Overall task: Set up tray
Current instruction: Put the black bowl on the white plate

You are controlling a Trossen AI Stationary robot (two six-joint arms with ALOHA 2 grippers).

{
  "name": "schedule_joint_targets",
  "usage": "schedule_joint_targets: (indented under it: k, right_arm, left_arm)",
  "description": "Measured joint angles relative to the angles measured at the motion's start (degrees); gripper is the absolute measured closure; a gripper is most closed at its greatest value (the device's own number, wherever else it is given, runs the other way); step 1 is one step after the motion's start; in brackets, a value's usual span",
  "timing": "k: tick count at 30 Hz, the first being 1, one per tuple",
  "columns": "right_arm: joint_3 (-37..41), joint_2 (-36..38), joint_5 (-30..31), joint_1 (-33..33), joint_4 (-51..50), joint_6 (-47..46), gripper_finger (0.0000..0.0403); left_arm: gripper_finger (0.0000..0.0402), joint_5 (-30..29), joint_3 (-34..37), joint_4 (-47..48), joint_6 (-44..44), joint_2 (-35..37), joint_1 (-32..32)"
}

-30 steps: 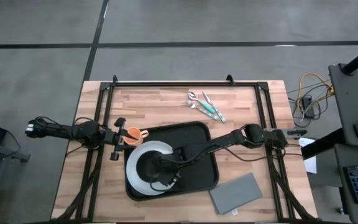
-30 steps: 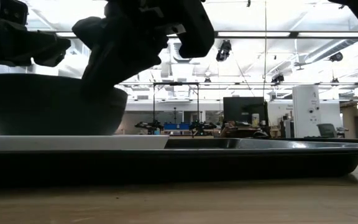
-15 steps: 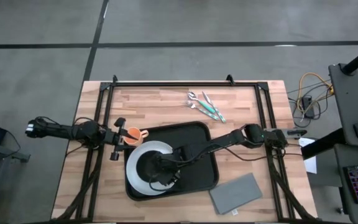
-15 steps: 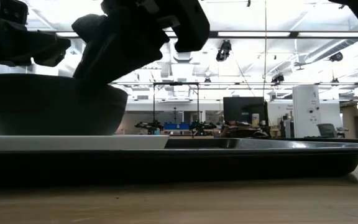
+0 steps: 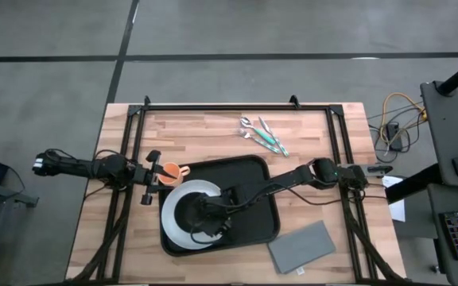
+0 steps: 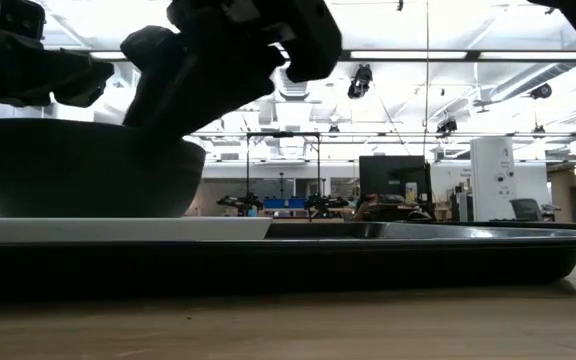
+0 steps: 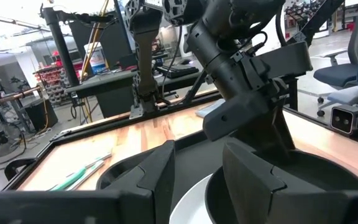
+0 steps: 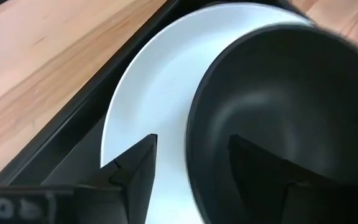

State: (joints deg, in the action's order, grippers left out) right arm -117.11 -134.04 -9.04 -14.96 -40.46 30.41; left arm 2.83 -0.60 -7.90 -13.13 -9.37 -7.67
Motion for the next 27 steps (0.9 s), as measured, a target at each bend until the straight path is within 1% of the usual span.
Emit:
schedule_joint_targets:
  k: [10,17,23,27]
  right_arm:
    - [-2.85,0.17,0.15,0.0,-6.16,-0.3,0.0207]
    - [-3.55,0.35,0.35,0.02,-7.46,-0.89,0.0208]
    - [-3.55,0.46,4.57,0.11,-10.04,-2.12,0.0209]
    - [-3.55,0.46,4.74,0.64,-12.71,-3.24,0.0209]
  left_arm:
    - [0.0285,-0.01,0.0,0.0,0.0,0.0,0.0]
    - [0.0285,0.0,0.0,-0.02,0.0,0.0,-0.01]
    - [0.0285,0.0,0.0,0.0,0.02,0.0,0.01]
    - [0.0285,0.0,0.0,0.0,0.01,0.0,-0.01]
